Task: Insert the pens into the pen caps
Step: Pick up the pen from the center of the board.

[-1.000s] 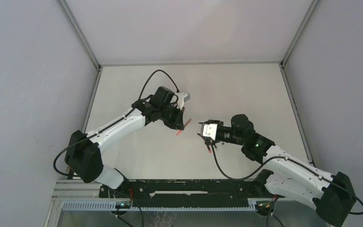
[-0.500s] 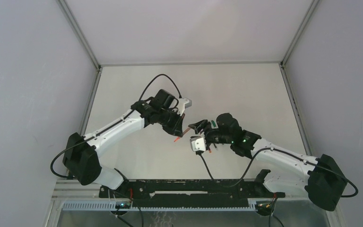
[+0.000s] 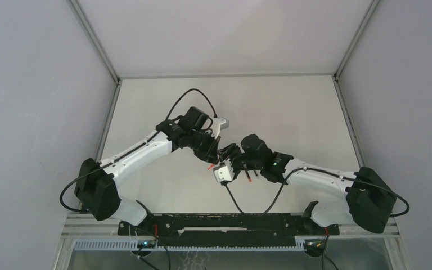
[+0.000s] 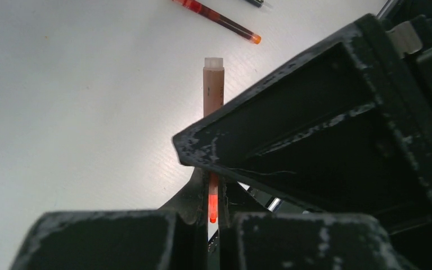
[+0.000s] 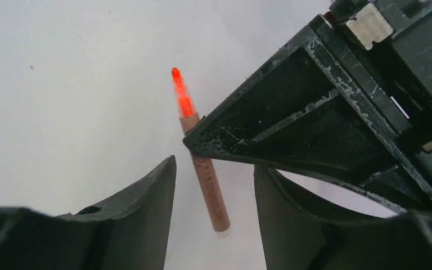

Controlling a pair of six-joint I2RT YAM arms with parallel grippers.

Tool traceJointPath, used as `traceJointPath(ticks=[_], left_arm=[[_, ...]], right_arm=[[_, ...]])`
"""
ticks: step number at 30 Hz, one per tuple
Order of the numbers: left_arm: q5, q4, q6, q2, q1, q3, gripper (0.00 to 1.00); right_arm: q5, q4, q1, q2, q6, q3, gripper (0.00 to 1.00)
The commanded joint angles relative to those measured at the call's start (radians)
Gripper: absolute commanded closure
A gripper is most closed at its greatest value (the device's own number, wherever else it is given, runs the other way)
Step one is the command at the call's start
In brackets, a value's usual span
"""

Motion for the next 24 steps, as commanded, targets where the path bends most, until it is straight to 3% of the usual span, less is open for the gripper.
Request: traceJointPath(ticks=[1, 7, 15, 19, 22, 24], left_arm=[[0.028, -0.011, 0.024, -0.016, -0.007, 0.027, 1.00], [0.023, -0.011, 0.025, -0.012, -0.008, 0.028, 1.00], [0.004, -0.006, 0.026, 0.003, -0.009, 0.024, 1.00], [-0.044, 0.022, 0.002, -0.003, -0.008, 0.023, 1.00], [-0.087, 0.047, -0.035, -0.012, 0.000, 0.024, 0.93], [-0.100, 0.064, -0.056, -0.022, 0.011, 0.026, 0.87]], right_arm=[[0.056, 0.047, 0.019, 0.049, -0.046, 0.066, 0.41], [0.095, 0.034, 0.024, 0.083, -0.071, 0.087, 0.47], [0.084, 0.028, 0.024, 0.080, -0.049, 0.087, 0.69], [0.069, 0.012, 0.026, 0.078, -0.038, 0.087, 0.86], [0.068, -0.002, 0.025, 0.078, -0.022, 0.087, 0.99], [0.065, -0.016, 0.024, 0.073, -0.009, 0.087, 1.00]])
